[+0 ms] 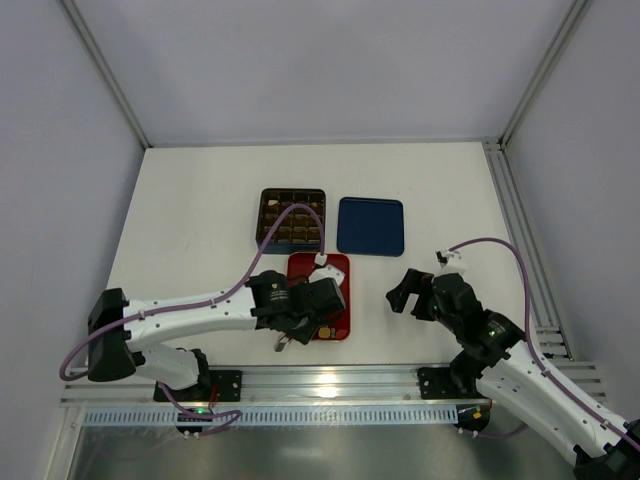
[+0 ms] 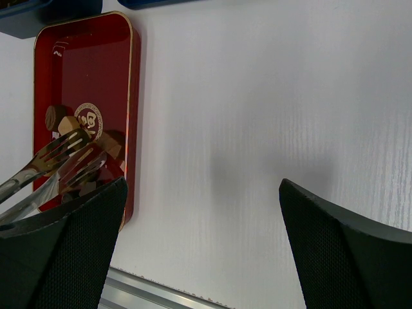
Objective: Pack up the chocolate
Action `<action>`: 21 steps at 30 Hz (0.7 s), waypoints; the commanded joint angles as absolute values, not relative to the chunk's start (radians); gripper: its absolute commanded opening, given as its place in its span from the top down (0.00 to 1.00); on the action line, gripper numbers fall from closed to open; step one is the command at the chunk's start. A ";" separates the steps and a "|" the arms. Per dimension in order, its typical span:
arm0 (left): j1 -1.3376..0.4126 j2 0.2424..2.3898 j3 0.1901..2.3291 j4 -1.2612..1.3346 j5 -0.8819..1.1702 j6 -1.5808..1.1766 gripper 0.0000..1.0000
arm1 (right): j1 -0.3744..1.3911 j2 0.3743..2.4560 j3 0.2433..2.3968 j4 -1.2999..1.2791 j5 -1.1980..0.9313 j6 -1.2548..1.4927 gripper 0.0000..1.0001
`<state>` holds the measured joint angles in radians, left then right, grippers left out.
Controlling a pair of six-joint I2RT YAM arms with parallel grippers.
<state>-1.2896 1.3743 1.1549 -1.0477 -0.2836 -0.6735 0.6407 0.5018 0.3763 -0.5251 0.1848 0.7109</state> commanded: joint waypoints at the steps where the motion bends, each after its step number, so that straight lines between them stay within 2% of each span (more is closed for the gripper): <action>1: -1.296 1.382 1.154 -1.025 -0.294 -0.677 0.61 | 0.644 0.495 0.377 -0.515 0.209 0.716 0.00; 21: -1.296 1.374 1.221 -1.091 -0.342 -0.653 0.69 | 0.644 0.499 0.380 -0.514 0.210 0.716 0.00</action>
<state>-1.2903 1.4052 1.1732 -1.0737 -0.3000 -0.6666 0.6407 0.5018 0.3763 -0.5251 0.1848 0.7109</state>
